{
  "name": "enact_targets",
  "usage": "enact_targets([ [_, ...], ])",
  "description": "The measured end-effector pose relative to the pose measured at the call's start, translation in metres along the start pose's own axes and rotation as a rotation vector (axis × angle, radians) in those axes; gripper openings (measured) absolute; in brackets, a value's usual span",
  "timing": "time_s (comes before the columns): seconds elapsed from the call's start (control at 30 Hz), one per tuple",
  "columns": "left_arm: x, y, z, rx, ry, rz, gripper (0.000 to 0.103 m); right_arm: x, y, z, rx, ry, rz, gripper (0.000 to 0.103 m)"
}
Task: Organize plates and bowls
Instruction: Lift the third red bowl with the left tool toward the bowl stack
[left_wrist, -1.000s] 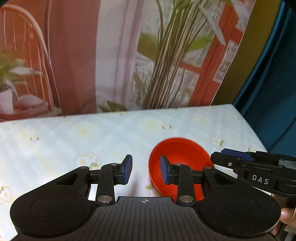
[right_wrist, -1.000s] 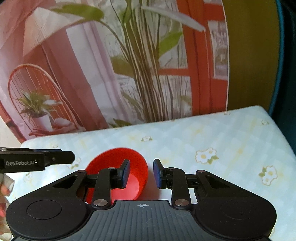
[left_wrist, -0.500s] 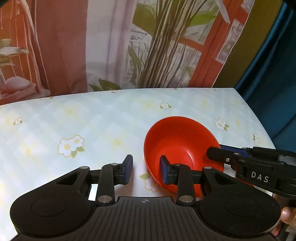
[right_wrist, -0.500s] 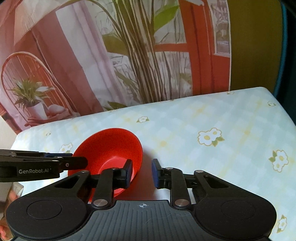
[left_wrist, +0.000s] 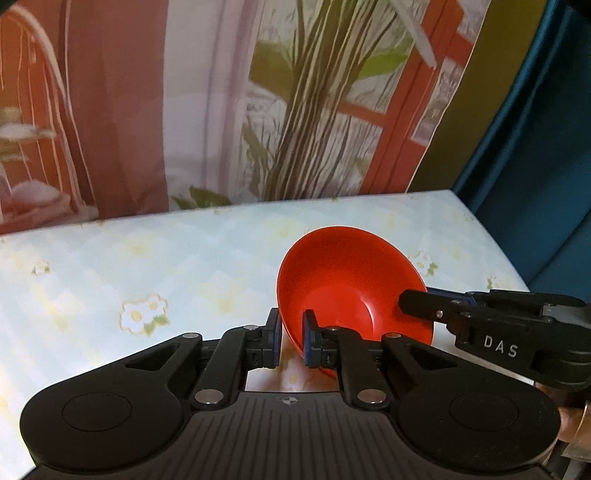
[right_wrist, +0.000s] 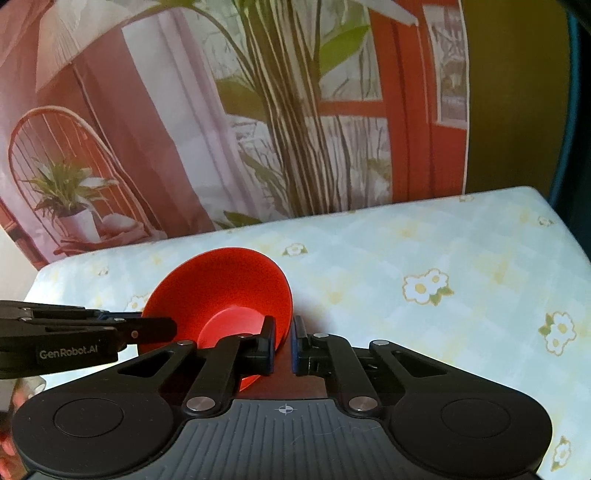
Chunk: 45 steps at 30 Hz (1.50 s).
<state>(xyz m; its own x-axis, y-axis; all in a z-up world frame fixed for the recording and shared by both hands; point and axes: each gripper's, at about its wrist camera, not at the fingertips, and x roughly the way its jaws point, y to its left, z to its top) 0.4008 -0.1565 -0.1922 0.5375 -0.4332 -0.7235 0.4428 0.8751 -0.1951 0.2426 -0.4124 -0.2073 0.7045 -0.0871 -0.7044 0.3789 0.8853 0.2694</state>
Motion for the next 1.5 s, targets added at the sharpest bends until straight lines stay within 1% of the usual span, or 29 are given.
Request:
enact_targets([
  [0.3, -0.029, -0.015, 0.008, 0.03, -0.038, -0.008, 0.012, -0.031, 0.005, 0.011, -0.008, -0.053, 0.005, 0.008],
  [0.53, -0.048, -0.031, 0.002, 0.051, -0.05, -0.02, 0.013, -0.06, 0.002, 0.009, -0.008, -0.084, 0.004, 0.007],
  [0.73, -0.062, -0.043, -0.008, 0.067, -0.06, -0.028, 0.013, -0.083, 0.001, 0.0, -0.011, -0.099, -0.006, 0.007],
  [1.13, -0.068, -0.055, -0.038, 0.077, -0.027, -0.056, 0.013, -0.106, -0.009, -0.035, -0.015, -0.072, -0.026, 0.007],
  [1.5, -0.061, -0.06, -0.056, 0.091, 0.018, -0.064, 0.014, -0.102, -0.02, -0.062, -0.004, -0.027, -0.039, 0.007],
])
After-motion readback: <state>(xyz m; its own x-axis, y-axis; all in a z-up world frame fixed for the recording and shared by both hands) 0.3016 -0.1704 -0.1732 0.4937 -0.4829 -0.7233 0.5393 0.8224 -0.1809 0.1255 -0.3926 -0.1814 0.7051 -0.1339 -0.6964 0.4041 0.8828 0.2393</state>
